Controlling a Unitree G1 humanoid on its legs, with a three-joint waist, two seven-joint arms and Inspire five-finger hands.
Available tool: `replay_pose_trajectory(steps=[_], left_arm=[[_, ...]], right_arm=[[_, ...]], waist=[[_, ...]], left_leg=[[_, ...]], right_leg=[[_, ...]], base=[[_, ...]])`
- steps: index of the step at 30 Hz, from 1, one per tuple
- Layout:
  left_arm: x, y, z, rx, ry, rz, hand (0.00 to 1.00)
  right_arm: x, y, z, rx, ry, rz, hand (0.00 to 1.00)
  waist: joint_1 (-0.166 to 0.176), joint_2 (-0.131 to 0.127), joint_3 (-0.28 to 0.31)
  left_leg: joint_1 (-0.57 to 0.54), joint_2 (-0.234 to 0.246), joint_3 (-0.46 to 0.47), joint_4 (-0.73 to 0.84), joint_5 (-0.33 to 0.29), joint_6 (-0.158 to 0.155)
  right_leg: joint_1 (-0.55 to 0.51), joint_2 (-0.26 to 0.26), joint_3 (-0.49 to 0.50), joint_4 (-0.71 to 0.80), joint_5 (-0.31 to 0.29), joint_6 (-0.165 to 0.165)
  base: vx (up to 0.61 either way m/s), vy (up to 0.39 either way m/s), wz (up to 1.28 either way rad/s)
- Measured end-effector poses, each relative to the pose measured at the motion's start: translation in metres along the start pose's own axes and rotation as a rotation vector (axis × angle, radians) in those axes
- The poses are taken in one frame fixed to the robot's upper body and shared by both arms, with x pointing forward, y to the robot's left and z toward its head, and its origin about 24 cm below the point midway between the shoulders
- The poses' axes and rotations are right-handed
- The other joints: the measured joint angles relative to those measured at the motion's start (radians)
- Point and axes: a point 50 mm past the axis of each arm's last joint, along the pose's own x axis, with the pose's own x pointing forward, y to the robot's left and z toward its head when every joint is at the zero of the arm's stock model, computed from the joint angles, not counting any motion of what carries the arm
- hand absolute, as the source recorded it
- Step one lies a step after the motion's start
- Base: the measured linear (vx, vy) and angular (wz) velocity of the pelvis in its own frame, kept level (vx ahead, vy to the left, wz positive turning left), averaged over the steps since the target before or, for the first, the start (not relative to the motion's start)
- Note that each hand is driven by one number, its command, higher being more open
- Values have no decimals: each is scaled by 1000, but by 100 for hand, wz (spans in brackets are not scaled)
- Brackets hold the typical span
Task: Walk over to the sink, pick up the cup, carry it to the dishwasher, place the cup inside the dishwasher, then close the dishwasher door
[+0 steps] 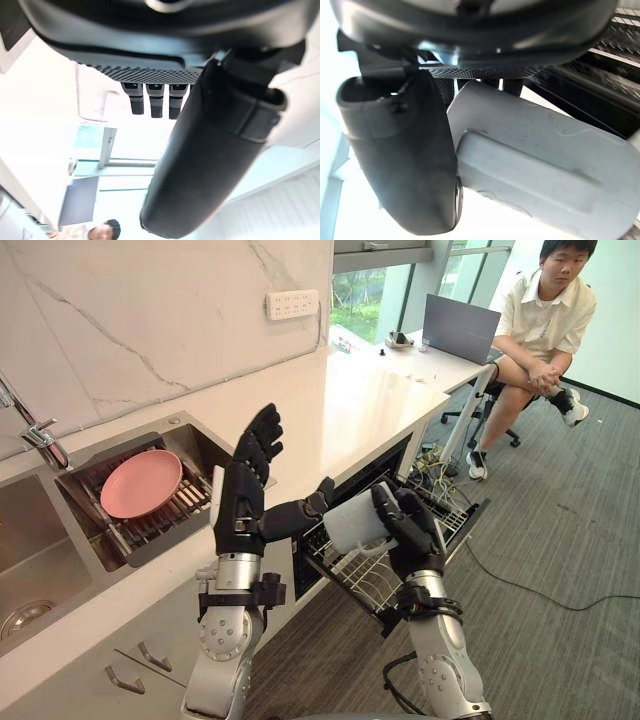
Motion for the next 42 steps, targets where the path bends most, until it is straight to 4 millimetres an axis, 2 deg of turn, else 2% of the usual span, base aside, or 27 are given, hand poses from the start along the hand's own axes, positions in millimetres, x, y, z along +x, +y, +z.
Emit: replay_pose_trajectory(steps=[3,4,6,10,13,17,18,19,22,23,25,28,30,32,33,34,36,37,39,41,42], left_arm=[[-11,2,-5,-47,53,-6,90],[-12,2,-5,-52,57,-6,90],[-20,5,-9,-111,100,-13,90],[-33,6,-15,-168,156,-29,90],[-46,8,-28,-194,238,-39,90],[-74,15,-66,-194,451,-41,90],[-88,18,-80,-186,543,-31,90],[-94,20,-85,-183,578,-24,90],[-124,32,-110,-128,751,-11,90],[-128,34,-113,-120,776,-3,90],[-139,47,-127,-49,861,17,90],[-137,59,-139,48,903,33,90],[-126,69,-148,110,908,74,90],[-123,76,-152,136,912,125,90],[-120,80,-152,147,904,160,90],[-119,82,-152,154,899,179,90],[-113,88,-153,169,882,243,90],[-111,89,-153,173,878,253,90],[-104,91,-154,181,858,280,90],[-100,91,-157,175,852,307,90],[-99,89,-159,164,854,321,90]], right_arm=[[2,0,25,-52,-115,2,30],[2,-1,26,-58,-122,0,30],[2,-8,40,-131,-184,-31,30],[-4,-24,48,-254,-203,-91,30],[-9,-33,50,-349,-192,-118,30],[-9,-39,49,-516,-160,-110,30],[-9,-42,47,-573,-142,-107,30],[-9,-43,46,-595,-135,-106,30],[-5,-53,42,-737,-89,-116,30],[-3,-55,41,-760,-78,-116,30],[11,-57,37,-845,-54,-108,30],[35,-54,34,-921,-50,-95,30],[55,-52,37,-987,-59,-110,30],[65,-52,39,-1025,-58,-126,30],[74,-50,44,-1053,-76,-136,30],[78,-49,47,-1065,-86,-141,30],[96,-45,62,-1097,-130,-180,30],[101,-44,66,-1104,-139,-188,30],[115,-37,87,-1131,-206,-216,30],[124,-31,100,-1141,-251,-228,30],[129,-28,106,-1148,-269,-239,90]], waist=[[-1,1,2],[-1,1,2],[-1,2,7],[-1,3,29],[0,5,32],[1,5,38],[1,4,44],[2,3,50],[18,3,88],[21,4,98],[26,4,142],[33,9,211],[55,26,285],[62,41,307],[71,50,343],[74,54,355],[85,70,384],[86,73,395],[97,81,419],[103,84,423],[105,86,426]], left_leg=[[-1,2,0,0,-2,-2],[-1,2,0,0,-2,-2],[-1,2,-1,0,-2,-2],[-1,5,-4,-4,-4,-1],[-3,4,-6,-4,-5,-1],[-5,4,-9,-4,-6,-1],[-8,4,-12,-4,-7,-3],[-9,4,-14,-4,-8,-4],[-24,3,-19,-3,-7,-6],[-26,4,-22,0,-6,-5],[-70,4,-39,25,-1,-3],[-144,6,-55,91,-4,0],[-209,11,-77,141,-8,-1],[-260,11,-95,165,-8,-1],[-270,12,-98,171,-8,0],[-284,12,-99,179,-8,0],[-340,12,-108,188,3,5],[-346,12,-109,188,5,5],[-383,12,-111,186,15,6],[-406,10,-114,174,27,7],[-412,9,-117,166,34,7]], right_leg=[[1,1,0,-2,0,0],[1,1,0,-2,0,0],[4,1,-1,-2,0,0],[7,0,-6,-2,-2,2],[7,-3,-8,-2,-3,5],[8,-8,-15,-2,-4,6],[8,-8,-19,-2,-5,7],[8,-8,-21,-2,-5,7],[-2,-9,-29,3,-6,8],[-4,-9,-30,4,-6,8],[-33,-11,-39,15,-4,5],[-74,-11,-56,24,7,-1],[-108,-6,-75,30,19,-6],[-141,-5,-90,33,24,-9],[-150,-4,-92,39,26,-11],[-162,-4,-93,45,27,-11],[-217,-4,-100,60,31,-14],[-225,-5,-101,66,31,-14],[-269,-7,-103,83,31,-14],[-298,-9,-106,89,31,-14],[-307,-10,-109,90,31,-14]], base=[[0,0,0],[0,0,0],[0,0,0],[-12,-3,2],[0,0,0],[0,0,3],[-4,-2,8],[-9,-2,9],[-29,1,8],[-41,-1,9],[-51,0,21],[-77,-6,24],[-99,-15,25],[-89,-6,24],[-97,-4,16],[-86,-3,9],[-72,2,11],[-75,5,8],[-68,4,5],[-24,-2,7],[-11,-1,7]])
